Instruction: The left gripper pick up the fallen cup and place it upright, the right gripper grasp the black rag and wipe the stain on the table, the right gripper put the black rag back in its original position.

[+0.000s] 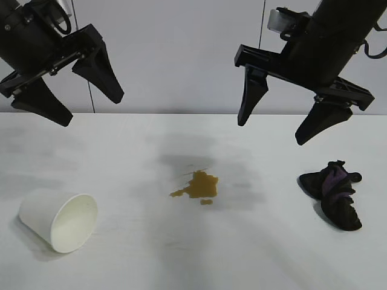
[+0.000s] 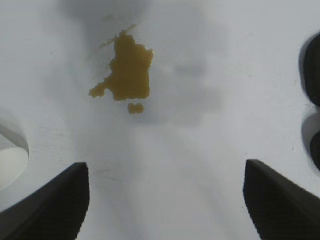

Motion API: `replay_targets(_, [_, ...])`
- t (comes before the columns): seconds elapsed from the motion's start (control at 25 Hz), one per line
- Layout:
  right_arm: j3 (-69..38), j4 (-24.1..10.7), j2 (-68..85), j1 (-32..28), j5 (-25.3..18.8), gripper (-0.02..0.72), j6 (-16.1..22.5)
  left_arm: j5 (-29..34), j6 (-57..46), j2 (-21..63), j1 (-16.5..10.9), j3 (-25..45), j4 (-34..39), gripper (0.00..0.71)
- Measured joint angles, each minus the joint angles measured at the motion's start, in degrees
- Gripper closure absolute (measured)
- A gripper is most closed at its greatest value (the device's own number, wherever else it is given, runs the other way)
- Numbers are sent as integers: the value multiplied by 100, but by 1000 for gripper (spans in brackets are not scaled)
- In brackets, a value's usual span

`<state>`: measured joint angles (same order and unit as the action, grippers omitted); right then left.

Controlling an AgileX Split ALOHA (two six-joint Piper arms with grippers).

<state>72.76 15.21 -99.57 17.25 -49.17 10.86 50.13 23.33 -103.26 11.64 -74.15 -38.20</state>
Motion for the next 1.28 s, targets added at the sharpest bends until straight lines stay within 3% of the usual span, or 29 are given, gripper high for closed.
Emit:
replay_targets(0.48, [0, 0, 0, 0, -11, 126, 0, -53, 0, 0, 0, 0, 0, 17])
replay_targets(1.04, [0, 0, 0, 0, -11, 126, 0, -528, 15, 0, 0, 0, 0, 17])
replay_targets(1.16, [0, 0, 0, 0, -11, 126, 0, -338, 500, 0, 0, -17, 206, 17])
replay_targets(1.28, [0, -47, 0, 0, -11, 126, 0, 480, 1947, 0, 71, -72, 1069, 17])
